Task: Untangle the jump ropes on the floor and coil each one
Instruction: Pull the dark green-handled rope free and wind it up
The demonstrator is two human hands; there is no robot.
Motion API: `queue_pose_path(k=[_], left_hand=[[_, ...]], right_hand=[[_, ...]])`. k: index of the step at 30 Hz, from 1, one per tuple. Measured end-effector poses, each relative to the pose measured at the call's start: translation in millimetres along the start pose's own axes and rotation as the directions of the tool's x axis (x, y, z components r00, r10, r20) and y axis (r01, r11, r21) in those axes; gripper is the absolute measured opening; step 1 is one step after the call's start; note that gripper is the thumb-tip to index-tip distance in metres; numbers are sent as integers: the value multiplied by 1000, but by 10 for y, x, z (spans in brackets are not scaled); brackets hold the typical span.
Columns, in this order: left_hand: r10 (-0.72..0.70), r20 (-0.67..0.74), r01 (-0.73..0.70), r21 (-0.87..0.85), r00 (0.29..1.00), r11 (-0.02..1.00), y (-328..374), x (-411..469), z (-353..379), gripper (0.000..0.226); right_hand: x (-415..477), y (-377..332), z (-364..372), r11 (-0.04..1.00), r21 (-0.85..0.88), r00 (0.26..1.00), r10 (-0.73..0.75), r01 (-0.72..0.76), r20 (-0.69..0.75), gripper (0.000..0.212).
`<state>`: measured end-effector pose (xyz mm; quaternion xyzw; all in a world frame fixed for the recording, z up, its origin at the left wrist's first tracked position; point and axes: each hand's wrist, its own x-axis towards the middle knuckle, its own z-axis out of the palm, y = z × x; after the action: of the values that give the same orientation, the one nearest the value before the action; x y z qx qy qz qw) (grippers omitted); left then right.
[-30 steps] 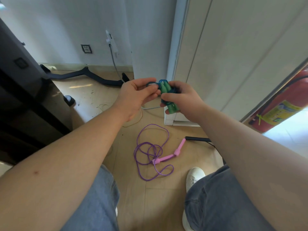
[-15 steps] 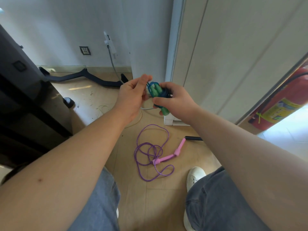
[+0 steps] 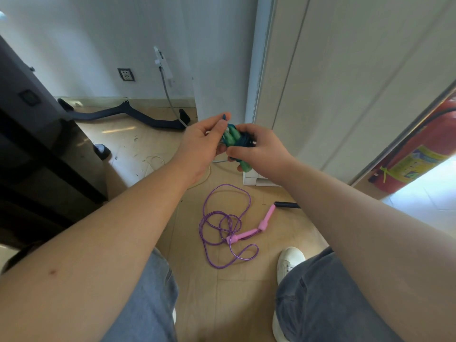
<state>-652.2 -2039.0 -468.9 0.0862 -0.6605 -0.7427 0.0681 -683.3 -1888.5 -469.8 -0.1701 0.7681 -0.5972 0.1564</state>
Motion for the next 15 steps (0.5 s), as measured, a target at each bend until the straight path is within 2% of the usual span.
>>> queue_pose_path(k=[5, 8, 11, 13, 15], left_hand=[[-8, -88, 10, 18, 996, 1000, 3, 48, -34, 26], [-42, -122, 33, -81, 992, 996, 20, 68, -61, 21], [-80, -72, 68, -162, 994, 985, 21, 69, -74, 23], [-70, -21, 68, -102, 997, 992, 12, 54, -93, 27], [-3, 19, 2, 40, 1000, 999, 15, 25, -106, 27]], right_hand=[[11, -33, -8, 992, 126, 1000, 10, -10, 6, 37], [-8, -34, -24, 981, 192, 999, -8, 1, 34, 34], [1, -28, -35, 961, 276, 999, -18, 5, 45, 36], [17, -31, -63, 942, 335, 999, -16, -2, 50, 39], [17, -33, -94, 945, 326, 998, -15, -6, 64, 41]])
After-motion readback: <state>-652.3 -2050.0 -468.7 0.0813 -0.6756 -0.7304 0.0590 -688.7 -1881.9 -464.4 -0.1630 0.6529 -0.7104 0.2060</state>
